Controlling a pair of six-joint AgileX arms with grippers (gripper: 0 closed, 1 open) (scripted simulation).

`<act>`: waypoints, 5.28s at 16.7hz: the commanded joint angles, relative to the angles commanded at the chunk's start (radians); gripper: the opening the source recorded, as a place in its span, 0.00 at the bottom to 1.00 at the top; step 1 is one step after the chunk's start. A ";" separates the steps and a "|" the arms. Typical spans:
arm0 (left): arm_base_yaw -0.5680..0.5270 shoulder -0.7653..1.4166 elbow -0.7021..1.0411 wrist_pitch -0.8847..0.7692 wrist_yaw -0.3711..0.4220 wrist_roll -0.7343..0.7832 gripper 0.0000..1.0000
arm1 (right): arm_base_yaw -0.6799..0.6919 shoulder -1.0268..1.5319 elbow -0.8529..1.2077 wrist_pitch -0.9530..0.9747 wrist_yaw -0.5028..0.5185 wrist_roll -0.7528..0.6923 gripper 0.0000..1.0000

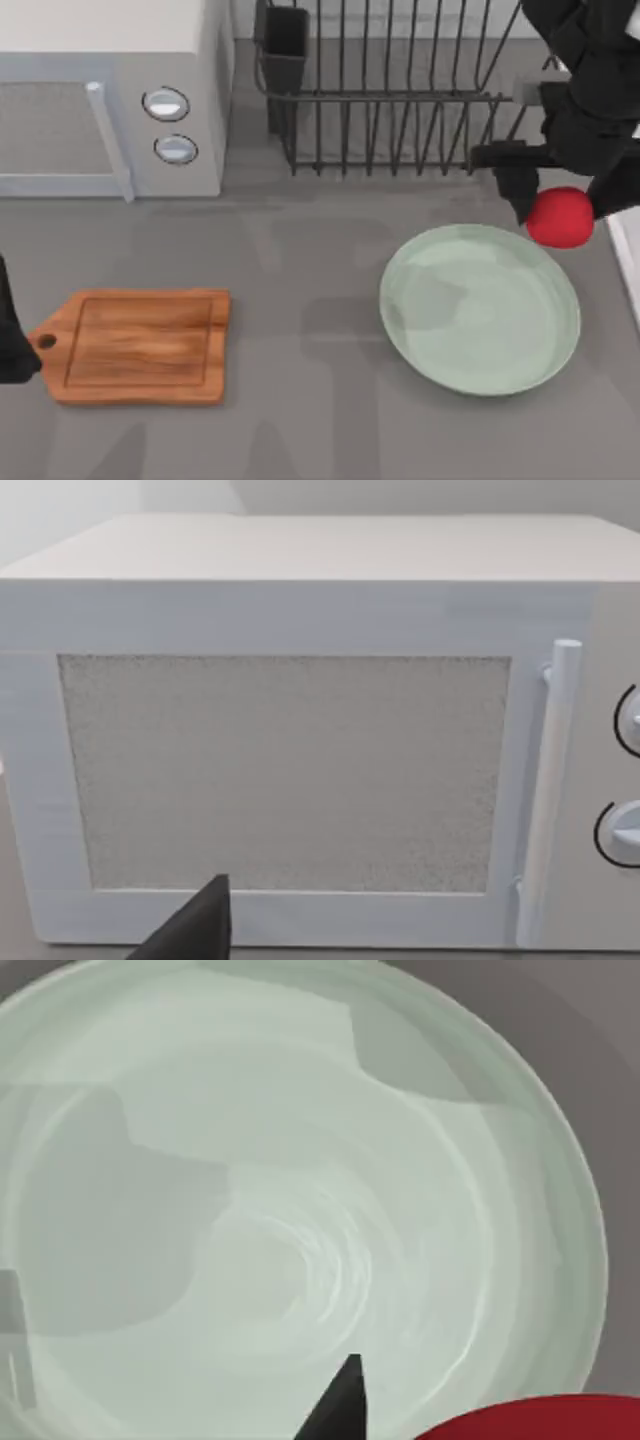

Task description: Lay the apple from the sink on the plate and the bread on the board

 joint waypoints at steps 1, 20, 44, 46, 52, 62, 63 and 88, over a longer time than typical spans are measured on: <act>0.000 0.000 0.000 0.000 0.000 0.000 1.00 | 0.040 -0.001 0.009 -0.019 0.000 0.040 0.00; 0.000 0.000 0.000 0.000 0.000 0.000 1.00 | 0.160 -0.001 0.036 -0.076 0.001 0.157 0.68; 0.000 0.000 0.000 0.000 0.000 0.000 1.00 | 0.020 -0.561 -0.445 0.285 0.000 0.014 1.00; 0.000 0.000 0.000 0.000 0.000 0.000 1.00 | -0.028 -0.787 -0.621 0.413 0.000 -0.037 1.00; 0.000 0.000 0.000 0.000 0.000 0.000 1.00 | -0.183 -1.489 -1.180 0.820 0.000 -0.198 1.00; 0.000 0.000 0.000 0.000 0.000 0.000 1.00 | -0.329 -1.975 -1.643 1.200 0.000 -0.349 1.00; 0.000 0.000 0.000 0.000 0.000 0.000 1.00 | -0.329 -1.975 -1.643 1.200 0.000 -0.349 1.00; 0.241 1.532 1.039 -0.900 -0.001 0.165 1.00 | -0.329 -1.975 -1.643 1.200 0.000 -0.349 1.00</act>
